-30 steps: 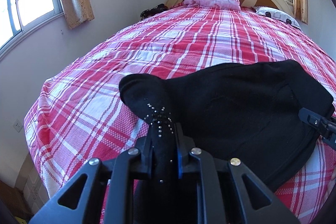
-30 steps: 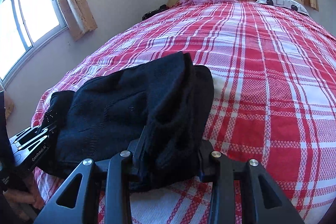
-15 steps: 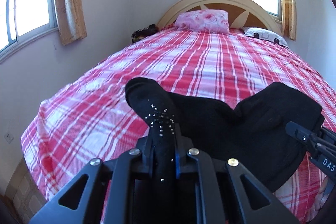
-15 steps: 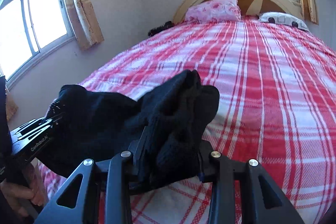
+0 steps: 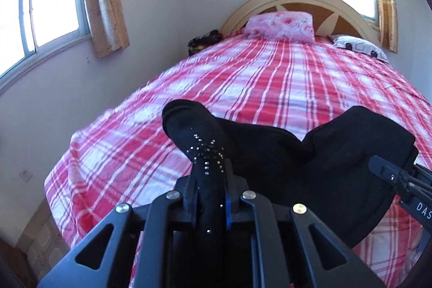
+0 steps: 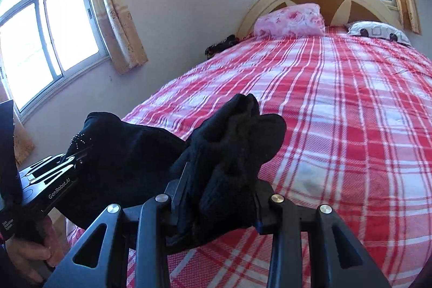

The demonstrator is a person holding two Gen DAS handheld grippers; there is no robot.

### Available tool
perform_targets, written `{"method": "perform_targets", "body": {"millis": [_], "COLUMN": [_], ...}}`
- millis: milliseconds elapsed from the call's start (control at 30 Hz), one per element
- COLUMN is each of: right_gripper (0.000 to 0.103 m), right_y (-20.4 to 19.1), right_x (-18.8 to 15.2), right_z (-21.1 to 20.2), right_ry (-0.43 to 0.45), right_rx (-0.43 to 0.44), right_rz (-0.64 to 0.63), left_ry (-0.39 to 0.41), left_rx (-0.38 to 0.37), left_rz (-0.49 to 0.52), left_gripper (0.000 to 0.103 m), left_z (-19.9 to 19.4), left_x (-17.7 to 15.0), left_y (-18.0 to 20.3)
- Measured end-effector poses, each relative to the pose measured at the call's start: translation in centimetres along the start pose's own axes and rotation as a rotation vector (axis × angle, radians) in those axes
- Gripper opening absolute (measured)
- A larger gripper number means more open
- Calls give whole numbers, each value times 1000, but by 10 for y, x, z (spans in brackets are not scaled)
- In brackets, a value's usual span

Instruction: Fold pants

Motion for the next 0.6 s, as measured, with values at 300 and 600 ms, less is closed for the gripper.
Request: {"method": "perform_targets", "body": {"millis": [300,600], "right_gripper": [37,47], "right_y": [22,28], "right_x": [-27,-33], "right_z": [32,42], "right_ry": [-120,-166], "right_rx": [-99,-128], "right_rz": [8,13], "left_ry": [-113,-172], "left_rx": [-2,47], "left_rz": [-9,32], "left_gripper": [15,67], "left_z": [29,41], "left_x": [-36,-44], "left_y": [6,2]}}
Point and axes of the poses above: each gripper's, at about its wrist camera, not at the fingertips, and z roughly the way its jaws point, y to its right, x to its top, the point moved 2 cm from there along z, roughly the way its jaws point, and after that the axes turned 14 degrees about z, right-handed, at the moved point
